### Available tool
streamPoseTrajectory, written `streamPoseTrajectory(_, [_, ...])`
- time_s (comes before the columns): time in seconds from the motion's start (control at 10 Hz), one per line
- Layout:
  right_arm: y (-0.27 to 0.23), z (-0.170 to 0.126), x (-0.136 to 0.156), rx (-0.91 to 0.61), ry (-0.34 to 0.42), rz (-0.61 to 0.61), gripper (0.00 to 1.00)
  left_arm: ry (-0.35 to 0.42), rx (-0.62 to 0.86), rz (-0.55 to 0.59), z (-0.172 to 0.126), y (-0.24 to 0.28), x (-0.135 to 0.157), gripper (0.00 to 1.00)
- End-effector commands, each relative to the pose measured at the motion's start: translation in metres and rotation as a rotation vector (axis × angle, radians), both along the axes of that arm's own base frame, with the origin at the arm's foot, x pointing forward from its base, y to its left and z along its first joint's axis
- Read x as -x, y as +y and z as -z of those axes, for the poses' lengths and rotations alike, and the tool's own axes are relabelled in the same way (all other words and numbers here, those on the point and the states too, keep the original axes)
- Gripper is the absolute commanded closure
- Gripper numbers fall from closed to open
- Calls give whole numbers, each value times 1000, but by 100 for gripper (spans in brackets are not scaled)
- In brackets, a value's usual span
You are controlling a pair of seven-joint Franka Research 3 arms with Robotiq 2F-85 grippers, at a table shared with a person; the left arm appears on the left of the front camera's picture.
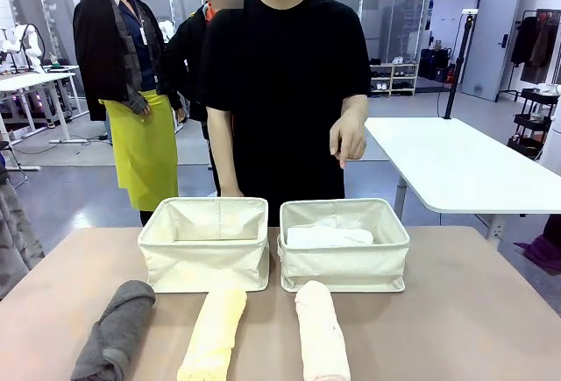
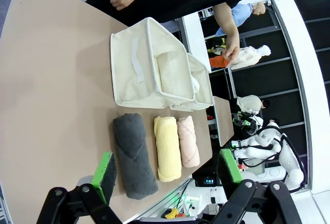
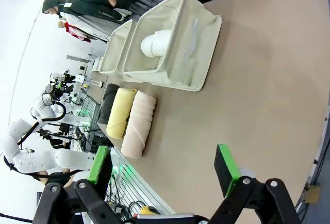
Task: Divide the towels into two baskets.
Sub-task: Pick up one hotel-folded towel from the bottom of the table and place it in the Fabric basket indicated by the person.
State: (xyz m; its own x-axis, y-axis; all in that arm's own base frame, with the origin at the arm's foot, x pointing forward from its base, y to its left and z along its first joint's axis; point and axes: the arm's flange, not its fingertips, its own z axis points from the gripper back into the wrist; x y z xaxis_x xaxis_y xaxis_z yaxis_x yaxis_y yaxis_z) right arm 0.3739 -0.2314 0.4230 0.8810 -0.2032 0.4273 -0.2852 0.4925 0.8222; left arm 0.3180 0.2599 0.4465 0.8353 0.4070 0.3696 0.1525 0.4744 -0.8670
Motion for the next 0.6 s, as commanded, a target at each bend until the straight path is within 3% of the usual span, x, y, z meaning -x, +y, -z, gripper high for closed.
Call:
streamPoseTrajectory(0.0, [-1, -3, -1, 3, 6, 0, 0, -15, 11, 0, -2, 2, 2, 0])
streamPoseTrajectory(0.5, [-1, -3, -1, 3, 6, 0, 0, -15, 11, 0, -2, 2, 2, 0])
